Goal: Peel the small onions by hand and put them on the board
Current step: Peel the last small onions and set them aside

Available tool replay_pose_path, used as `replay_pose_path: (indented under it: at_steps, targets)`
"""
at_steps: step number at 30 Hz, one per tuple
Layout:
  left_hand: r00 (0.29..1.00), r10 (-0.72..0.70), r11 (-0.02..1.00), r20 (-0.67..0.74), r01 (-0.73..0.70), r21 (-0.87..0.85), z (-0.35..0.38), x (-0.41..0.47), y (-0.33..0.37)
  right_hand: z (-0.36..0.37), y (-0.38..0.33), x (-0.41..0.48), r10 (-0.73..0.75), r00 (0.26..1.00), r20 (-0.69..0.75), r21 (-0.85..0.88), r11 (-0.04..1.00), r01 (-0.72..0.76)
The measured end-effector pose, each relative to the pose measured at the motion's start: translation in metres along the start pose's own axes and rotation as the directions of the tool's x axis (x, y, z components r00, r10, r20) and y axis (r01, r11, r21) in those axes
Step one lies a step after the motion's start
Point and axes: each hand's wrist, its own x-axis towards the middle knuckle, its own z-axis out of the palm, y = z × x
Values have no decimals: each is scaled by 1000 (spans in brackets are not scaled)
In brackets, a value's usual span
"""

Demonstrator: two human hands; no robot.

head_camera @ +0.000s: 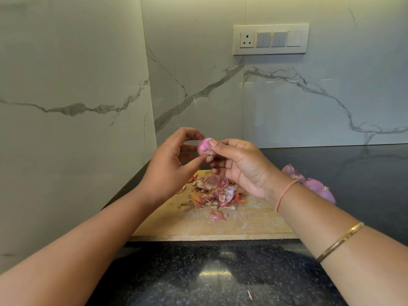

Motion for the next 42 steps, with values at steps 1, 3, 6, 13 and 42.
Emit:
replay_pose_path:
  at_steps: [1, 3, 6, 13, 42]
  targets:
    - [999, 36, 999, 1, -36, 29, 0, 0, -1, 0, 0, 0, 0, 1000, 3, -14, 1000, 0]
    - [995, 99, 990, -12, -97, 106, -1, 1, -3, 1, 0, 0, 1, 1000, 4, -28, 1000, -1]
    - [987, 159, 973, -26, -152, 176, -2, 2, -4, 2, 1, 1, 4, 1000, -5, -12, 1000, -4]
    - [969, 247, 936, -13, -236, 261, -1, 2, -9, 2, 1, 1, -13, 999, -32, -50, 999, 12]
    - [982, -101, 991, -157, 113, 69, 3, 3, -10, 3, -2, 0, 9, 1000, -6, 142, 990, -8]
